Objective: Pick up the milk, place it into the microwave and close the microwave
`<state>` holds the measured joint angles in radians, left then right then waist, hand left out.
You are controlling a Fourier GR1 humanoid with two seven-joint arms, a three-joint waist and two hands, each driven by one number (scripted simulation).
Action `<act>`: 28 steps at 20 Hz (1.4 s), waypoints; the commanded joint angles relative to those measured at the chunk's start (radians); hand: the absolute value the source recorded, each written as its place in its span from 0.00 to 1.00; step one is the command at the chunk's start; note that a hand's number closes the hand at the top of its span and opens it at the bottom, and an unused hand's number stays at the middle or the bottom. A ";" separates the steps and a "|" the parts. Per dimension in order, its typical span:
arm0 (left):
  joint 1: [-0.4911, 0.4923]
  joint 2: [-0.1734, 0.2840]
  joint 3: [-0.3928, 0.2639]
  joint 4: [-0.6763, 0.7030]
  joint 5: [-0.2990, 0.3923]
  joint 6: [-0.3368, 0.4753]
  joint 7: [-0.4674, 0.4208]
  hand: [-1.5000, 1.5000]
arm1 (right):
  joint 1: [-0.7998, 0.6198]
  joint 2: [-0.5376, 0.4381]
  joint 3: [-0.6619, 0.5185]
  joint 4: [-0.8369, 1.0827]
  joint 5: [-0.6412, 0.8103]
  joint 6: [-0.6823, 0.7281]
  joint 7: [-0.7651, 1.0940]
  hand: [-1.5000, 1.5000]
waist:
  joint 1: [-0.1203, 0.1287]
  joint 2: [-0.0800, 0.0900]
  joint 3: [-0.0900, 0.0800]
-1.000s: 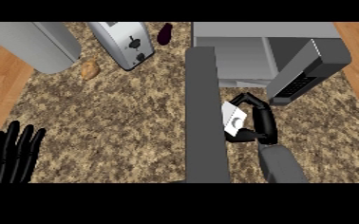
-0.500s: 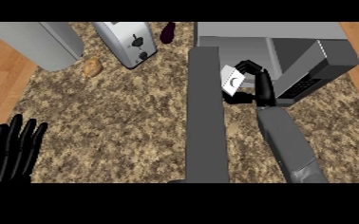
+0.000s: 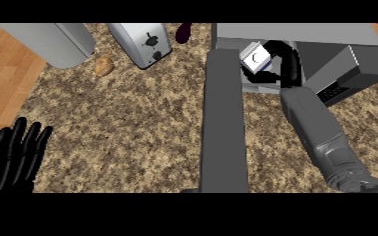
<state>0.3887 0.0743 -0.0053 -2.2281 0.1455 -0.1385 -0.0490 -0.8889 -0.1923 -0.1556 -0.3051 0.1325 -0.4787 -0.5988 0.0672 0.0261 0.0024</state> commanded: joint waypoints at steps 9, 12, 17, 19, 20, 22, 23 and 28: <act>0.010 0.026 0.001 -0.019 -0.033 -0.017 0.007 0.00 | -0.122 -0.042 0.074 0.189 0.146 -0.182 0.003 0.00 | 0.047 0.014 0.001; 0.015 0.022 -0.003 -0.008 -0.051 -0.016 -0.006 0.00 | -0.133 -0.049 0.088 0.209 0.162 -0.148 0.001 0.00 | 0.044 0.015 0.001; -0.019 0.008 -0.027 0.031 -0.081 -0.007 -0.014 0.00 | -0.164 0.010 0.086 0.225 0.164 -0.149 0.022 0.00 | 0.042 0.019 0.002; -0.027 0.019 -0.006 0.013 -0.072 -0.009 -0.013 0.00 | -0.179 -0.006 0.093 0.234 0.173 -0.122 0.031 0.00 | 0.040 0.016 0.001; -0.007 0.005 -0.031 0.046 -0.097 -0.012 -0.047 0.00 | -0.162 0.003 0.082 0.227 0.162 -0.129 0.014 0.00 | 0.031 0.013 0.001; 0.006 -0.006 -0.056 -0.002 -0.106 0.003 -0.002 0.00 | -0.174 0.008 0.065 0.210 0.147 -0.145 0.008 0.00 | 0.029 0.010 0.002; -0.035 -0.012 -0.053 0.041 -0.136 0.018 -0.023 0.00 | -0.169 -0.001 0.057 0.212 0.141 -0.138 0.006 0.00 | 0.021 0.013 0.001; -0.024 0.008 -0.037 0.021 -0.115 -0.004 -0.014 0.00 | -0.193 -0.024 0.036 0.214 0.128 -0.175 0.033 0.00 | 0.020 0.011 0.001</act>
<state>0.3840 0.0811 -0.0378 -2.2096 0.0460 -0.1470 -0.0734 -1.0678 -0.1972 -0.1063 -0.0910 0.2687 -0.6460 -0.5743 0.0944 0.0370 0.0033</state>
